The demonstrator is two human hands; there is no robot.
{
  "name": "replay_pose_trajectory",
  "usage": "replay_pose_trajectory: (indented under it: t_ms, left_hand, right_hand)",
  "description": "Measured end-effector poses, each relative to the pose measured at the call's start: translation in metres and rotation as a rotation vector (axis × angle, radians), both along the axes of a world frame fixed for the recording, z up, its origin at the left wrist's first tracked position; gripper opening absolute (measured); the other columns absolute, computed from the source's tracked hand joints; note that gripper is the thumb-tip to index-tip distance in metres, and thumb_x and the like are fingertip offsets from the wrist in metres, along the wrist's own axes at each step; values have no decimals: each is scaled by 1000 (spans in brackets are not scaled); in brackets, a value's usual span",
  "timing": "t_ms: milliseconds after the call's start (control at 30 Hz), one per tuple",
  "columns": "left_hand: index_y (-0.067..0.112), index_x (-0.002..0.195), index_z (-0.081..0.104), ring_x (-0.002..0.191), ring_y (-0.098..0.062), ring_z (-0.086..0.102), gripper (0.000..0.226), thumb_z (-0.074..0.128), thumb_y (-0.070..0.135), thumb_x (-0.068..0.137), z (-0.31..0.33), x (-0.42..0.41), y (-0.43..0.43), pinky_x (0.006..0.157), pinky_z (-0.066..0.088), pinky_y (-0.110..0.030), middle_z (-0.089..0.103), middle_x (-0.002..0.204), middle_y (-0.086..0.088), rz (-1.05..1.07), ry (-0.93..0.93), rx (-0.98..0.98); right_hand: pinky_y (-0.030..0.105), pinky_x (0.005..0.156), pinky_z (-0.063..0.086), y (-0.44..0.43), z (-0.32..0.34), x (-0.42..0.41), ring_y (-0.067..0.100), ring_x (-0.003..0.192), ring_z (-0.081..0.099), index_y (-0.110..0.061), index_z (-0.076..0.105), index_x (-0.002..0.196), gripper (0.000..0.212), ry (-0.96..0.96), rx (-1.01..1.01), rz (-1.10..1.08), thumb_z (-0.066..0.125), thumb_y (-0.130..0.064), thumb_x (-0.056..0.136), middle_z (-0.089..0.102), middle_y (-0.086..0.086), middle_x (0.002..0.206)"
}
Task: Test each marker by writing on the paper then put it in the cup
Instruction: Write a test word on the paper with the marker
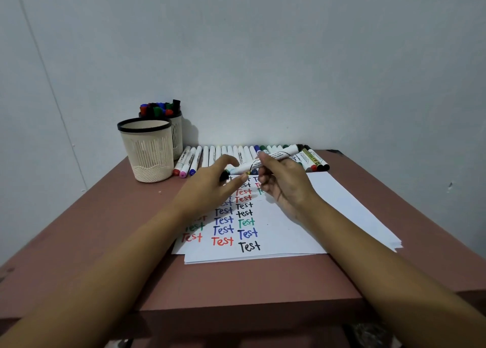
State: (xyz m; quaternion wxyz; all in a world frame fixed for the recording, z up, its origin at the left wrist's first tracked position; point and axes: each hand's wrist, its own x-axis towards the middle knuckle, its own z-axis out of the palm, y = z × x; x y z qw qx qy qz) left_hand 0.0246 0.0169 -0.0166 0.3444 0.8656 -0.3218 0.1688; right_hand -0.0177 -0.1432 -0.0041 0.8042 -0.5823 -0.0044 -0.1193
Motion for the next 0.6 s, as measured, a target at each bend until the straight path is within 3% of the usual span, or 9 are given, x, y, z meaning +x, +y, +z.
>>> replay_pose_trajectory:
  t_ms: [100, 200, 300, 433, 533, 600]
  left_hand:
    - [23, 108, 44, 55, -9, 44, 24, 47, 42, 93, 0, 6, 2, 55, 35, -25, 48, 61, 4, 42, 83, -80]
    - [16, 107, 53, 69, -7, 48, 17, 41, 23, 97, -2, 16, 9, 59, 36, -20, 53, 76, 7, 105, 184, -205]
    - [16, 108, 59, 75, -14, 50, 26, 38, 19, 93, -4, 24, 14, 70, 39, -28, 55, 81, 5, 122, 257, -298]
    - [14, 126, 55, 85, -16, 52, 34, 41, 12, 95, -6, 29, 17, 69, 40, -24, 58, 96, 2, 154, 253, -260]
    - [14, 132, 48, 98, -13, 50, 38, 50, 15, 95, -6, 30, 18, 79, 39, -22, 52, 110, 1, 159, 242, -287]
    - [13, 127, 48, 91, -13, 53, 36, 57, 16, 92, -8, 31, 19, 73, 43, -20, 55, 102, 0, 168, 289, -357]
  right_hand:
    - [25, 51, 52, -8, 4, 4, 19, 57, 62, -13, 53, 86, 13, 23, 146, -126, 53, -20, 97, 57, 8, 69]
    - [34, 67, 58, -17, 2, 8, 28, 68, 67, -12, 48, 87, 9, 67, 182, -143, 50, -13, 96, 57, 14, 79]
    - [25, 61, 55, -22, -4, 12, 18, 64, 60, -11, 50, 80, 15, 77, -42, -181, 53, 0, 90, 57, 8, 71]
    - [26, 57, 44, -24, -12, 15, 12, 57, 50, -13, 53, 72, 19, 90, -352, -225, 55, 1, 85, 53, 2, 61]
    - [25, 51, 43, -22, -16, 16, 14, 55, 48, -6, 57, 76, 7, 90, -454, -256, 58, -3, 82, 53, 5, 62]
    - [25, 47, 39, -22, -18, 16, 16, 51, 44, -1, 56, 77, 5, 87, -468, -267, 60, -3, 79, 50, 7, 59]
